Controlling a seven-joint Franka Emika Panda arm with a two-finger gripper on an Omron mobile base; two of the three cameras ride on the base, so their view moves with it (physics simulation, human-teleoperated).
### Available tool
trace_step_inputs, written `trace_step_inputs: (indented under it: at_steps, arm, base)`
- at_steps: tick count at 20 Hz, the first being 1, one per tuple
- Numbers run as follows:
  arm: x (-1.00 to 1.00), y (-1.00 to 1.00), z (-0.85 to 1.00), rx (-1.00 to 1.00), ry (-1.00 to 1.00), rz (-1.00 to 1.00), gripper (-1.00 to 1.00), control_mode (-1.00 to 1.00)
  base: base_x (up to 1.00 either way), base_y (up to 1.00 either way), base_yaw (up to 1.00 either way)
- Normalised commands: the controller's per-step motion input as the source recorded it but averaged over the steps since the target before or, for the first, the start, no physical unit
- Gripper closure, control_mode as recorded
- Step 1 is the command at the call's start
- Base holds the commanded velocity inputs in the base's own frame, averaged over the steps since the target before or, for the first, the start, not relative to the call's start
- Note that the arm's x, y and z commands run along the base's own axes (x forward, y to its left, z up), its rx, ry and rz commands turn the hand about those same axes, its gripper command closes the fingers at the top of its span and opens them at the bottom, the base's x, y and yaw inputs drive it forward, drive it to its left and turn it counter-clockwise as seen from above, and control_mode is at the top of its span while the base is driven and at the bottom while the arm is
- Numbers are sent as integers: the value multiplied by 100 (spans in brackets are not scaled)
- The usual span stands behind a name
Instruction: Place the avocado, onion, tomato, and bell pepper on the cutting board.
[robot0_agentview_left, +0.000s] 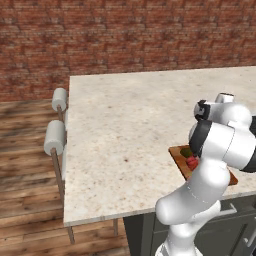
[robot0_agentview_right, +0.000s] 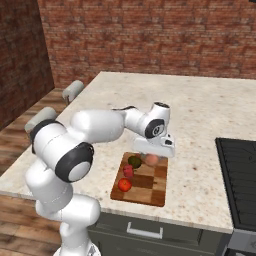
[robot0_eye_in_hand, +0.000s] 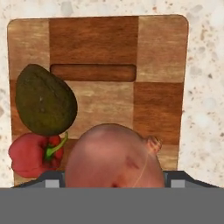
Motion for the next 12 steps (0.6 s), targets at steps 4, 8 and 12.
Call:
trace_step_inputs:
  at_steps: [4, 8, 12]
  arm:
    - [11, -23, -25, 0, 0, 0, 100, -100]
    - [1, -9, -22, 0, 0, 0, 100, -100]
    - [0, 0, -20, 1, 0, 0, 100, -100]
  base:
    - [0, 0, 0]
    - [0, 0, 0]
    - [0, 0, 0]
